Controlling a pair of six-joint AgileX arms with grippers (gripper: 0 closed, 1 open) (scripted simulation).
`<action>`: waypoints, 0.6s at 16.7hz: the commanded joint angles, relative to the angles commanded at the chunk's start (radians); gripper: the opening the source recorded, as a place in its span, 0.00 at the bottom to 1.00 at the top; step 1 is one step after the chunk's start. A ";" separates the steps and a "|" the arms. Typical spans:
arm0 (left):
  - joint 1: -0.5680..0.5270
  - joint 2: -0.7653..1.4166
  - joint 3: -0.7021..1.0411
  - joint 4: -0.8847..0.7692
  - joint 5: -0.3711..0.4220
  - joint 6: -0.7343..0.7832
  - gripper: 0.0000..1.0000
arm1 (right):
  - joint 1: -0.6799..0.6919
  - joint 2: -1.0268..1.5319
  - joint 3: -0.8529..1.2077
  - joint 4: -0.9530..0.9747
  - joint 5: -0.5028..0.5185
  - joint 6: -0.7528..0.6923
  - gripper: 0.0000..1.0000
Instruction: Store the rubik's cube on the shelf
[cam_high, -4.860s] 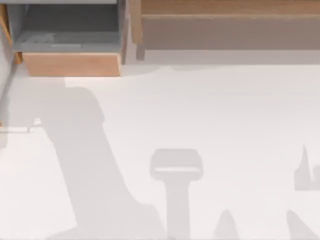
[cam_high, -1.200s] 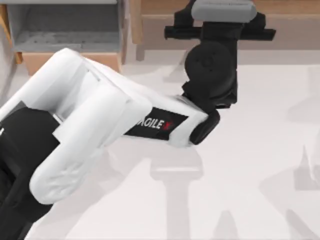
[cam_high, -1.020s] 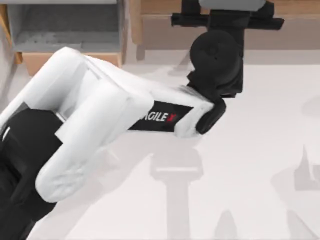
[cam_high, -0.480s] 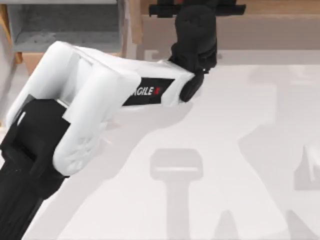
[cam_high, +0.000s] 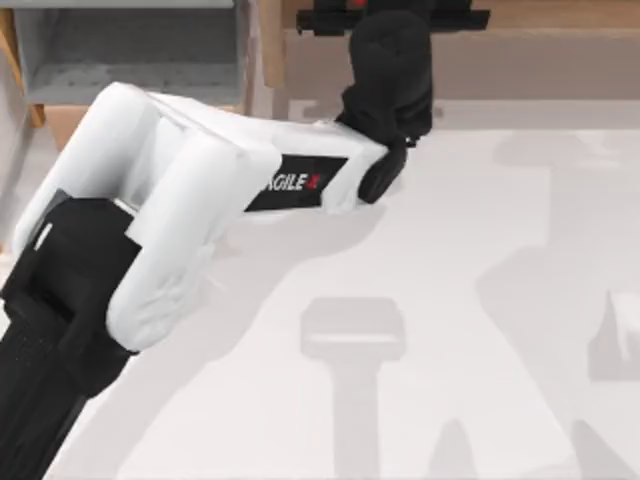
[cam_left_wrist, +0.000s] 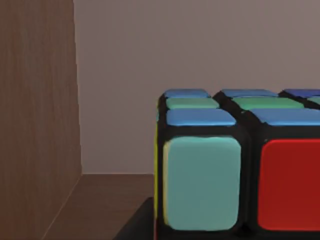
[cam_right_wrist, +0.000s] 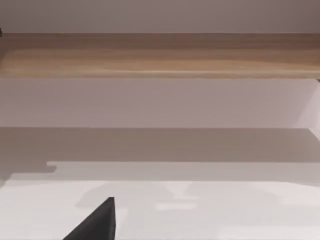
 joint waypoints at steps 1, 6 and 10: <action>0.000 0.000 0.000 0.000 0.000 0.000 0.38 | 0.000 0.000 0.000 0.000 0.000 0.000 1.00; 0.000 0.000 0.000 0.000 0.000 0.000 0.75 | 0.000 0.000 0.000 0.000 0.000 0.000 1.00; 0.000 0.000 0.000 0.000 0.000 0.000 1.00 | 0.000 0.000 0.000 0.000 0.000 0.000 1.00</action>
